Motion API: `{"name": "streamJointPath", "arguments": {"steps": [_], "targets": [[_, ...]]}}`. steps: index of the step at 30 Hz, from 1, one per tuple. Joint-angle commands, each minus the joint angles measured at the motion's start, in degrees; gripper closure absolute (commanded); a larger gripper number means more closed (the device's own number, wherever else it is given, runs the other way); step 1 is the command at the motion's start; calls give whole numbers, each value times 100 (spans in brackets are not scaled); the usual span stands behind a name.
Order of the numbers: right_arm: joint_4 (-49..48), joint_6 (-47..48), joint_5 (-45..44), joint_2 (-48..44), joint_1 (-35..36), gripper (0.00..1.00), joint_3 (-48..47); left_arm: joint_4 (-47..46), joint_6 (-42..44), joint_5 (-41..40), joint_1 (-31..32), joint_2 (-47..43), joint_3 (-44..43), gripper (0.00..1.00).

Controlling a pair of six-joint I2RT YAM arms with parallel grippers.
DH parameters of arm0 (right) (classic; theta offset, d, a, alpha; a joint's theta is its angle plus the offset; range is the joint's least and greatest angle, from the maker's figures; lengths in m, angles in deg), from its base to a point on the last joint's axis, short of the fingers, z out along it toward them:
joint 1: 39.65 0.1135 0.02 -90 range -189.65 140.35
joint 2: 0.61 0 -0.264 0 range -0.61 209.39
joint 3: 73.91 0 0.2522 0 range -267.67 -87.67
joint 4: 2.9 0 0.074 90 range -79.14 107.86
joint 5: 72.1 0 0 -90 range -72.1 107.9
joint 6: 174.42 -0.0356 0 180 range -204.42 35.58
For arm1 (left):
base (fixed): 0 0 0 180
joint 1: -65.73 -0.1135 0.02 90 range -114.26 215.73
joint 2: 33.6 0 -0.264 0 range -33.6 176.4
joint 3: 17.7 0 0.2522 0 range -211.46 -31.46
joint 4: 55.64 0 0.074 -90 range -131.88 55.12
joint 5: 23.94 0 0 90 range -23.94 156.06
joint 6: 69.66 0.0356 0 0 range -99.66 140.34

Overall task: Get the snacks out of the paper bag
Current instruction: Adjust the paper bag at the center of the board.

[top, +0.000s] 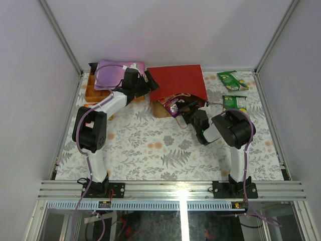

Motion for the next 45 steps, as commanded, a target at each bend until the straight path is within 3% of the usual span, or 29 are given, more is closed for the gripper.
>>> {"name": "streamJointPath", "arguments": {"steps": [1,3,8,15,22,28,32,45], "targets": [[-153,-123,-476,33,60,11,-112,19,-37,-15,112,-104,-36,21],[-152,-153,-552,77,64,11,-174,12,-92,-85,115,-92,-31,31],[-30,-185,-811,92,109,18,-336,1,-161,-103,115,-30,-50,43],[979,-198,-1039,-93,243,28,-483,66,-124,-156,115,-23,-51,75],[1657,-218,-1347,-428,363,35,-273,60,-72,-288,111,-110,18,99],[1597,-446,-1118,-99,367,42,-480,134,-77,-261,114,-56,-70,100],[2148,-420,-1270,-315,424,42,-421,292,13,-328,112,-60,-179,100],[2444,-671,-963,-310,512,42,-252,431,126,-420,123,-92,-213,100]]}}
